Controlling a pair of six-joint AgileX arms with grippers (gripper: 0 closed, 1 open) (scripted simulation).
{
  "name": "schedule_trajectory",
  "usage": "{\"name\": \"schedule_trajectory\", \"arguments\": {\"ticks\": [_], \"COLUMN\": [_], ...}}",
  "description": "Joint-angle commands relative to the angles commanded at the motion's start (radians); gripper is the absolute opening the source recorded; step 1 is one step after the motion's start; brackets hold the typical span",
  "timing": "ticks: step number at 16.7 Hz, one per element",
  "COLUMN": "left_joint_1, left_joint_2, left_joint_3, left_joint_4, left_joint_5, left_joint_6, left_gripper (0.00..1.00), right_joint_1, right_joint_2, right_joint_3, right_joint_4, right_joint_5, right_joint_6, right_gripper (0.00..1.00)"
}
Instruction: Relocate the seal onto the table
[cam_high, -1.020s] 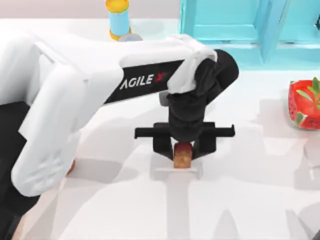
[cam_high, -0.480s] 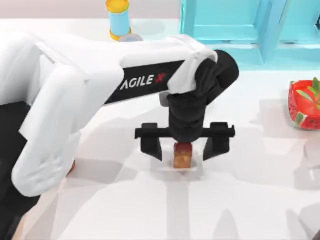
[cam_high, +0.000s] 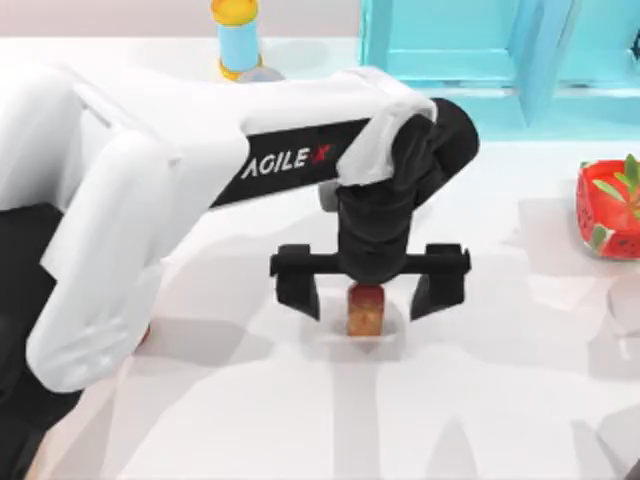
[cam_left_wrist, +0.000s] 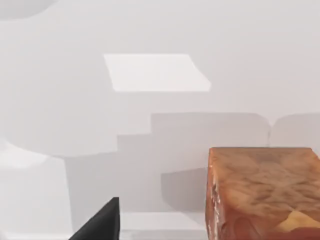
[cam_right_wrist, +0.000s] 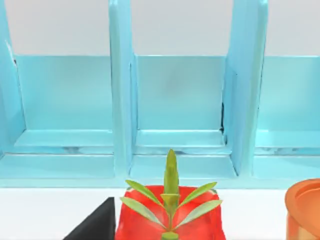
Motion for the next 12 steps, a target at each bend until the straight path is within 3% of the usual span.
{"name": "schedule_trajectory", "arguments": {"ticks": [12], "left_joint_1": [-0.005], "left_joint_2": [0.026], "left_joint_3": [0.606], "left_joint_4": [-0.579], "left_joint_5": [0.0], "left_joint_6": [-0.004], "left_gripper": [1.0], "right_joint_1": [0.0], "right_joint_2": [0.0], "right_joint_3": [0.0], "right_joint_4": [0.0], "right_joint_5": [0.0], "right_joint_6": [0.0], "right_gripper": [1.0]}}
